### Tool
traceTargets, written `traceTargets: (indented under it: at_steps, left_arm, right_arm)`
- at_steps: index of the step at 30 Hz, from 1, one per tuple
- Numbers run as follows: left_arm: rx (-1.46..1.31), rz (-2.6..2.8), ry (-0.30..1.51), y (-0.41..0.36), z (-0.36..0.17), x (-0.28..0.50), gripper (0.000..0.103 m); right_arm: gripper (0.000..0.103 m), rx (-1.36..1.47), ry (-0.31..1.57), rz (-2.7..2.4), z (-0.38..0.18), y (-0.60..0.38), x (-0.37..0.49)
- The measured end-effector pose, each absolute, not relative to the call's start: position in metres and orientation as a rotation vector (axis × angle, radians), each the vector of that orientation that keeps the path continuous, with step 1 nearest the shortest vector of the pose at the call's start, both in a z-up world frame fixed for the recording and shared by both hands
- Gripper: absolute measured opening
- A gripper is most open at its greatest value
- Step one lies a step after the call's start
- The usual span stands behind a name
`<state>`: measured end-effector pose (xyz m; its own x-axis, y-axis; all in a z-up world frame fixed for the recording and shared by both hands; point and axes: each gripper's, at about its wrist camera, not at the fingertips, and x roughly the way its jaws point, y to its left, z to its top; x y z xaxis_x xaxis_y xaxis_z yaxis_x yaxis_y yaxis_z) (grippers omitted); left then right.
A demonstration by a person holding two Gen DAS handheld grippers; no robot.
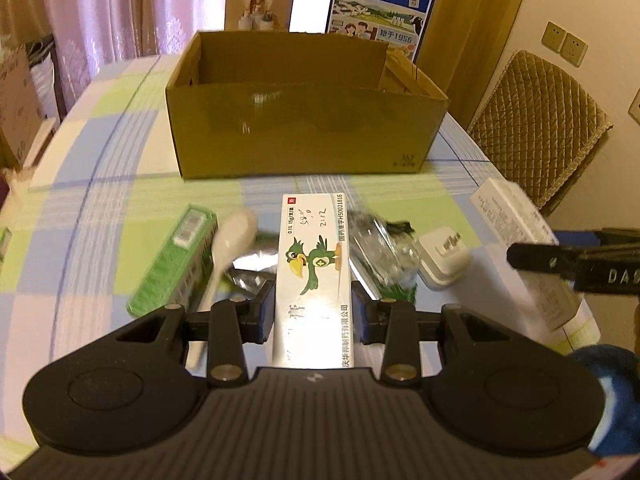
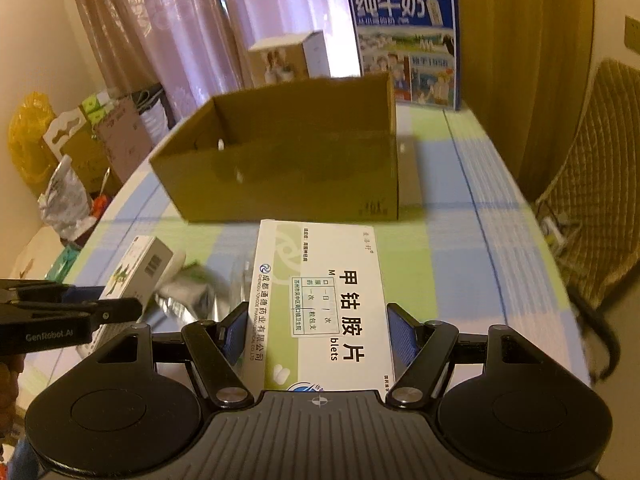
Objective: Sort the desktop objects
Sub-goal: 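Carry both boxes into the cardboard box and open both tools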
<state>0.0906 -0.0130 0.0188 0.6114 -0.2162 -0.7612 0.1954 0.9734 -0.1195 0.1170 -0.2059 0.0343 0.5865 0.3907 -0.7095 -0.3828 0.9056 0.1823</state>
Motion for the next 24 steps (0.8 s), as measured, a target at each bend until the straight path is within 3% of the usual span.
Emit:
traceTargets:
  at_steps: [11, 18, 24]
  left_arm:
    - [0.066, -0.247, 0.789, -0.01, 0.067, 0.179, 0.033]
    - [0.109, -0.24, 0.739, -0.012, 0.098, 0.259, 0.033]
    - [0.059, -0.246, 0.741, -0.007, 0.093, 0.316, 0.033]
  right_arm:
    - [0.068, -0.069, 0.722, 0.496, 0.082, -0.157, 0.223]
    - [0.068, -0.089, 0.725, 0.5, 0.082, -0.12, 0.293]
    - [0.068, -0.047, 0.756, 0.475, 0.07, -0.108, 0.339]
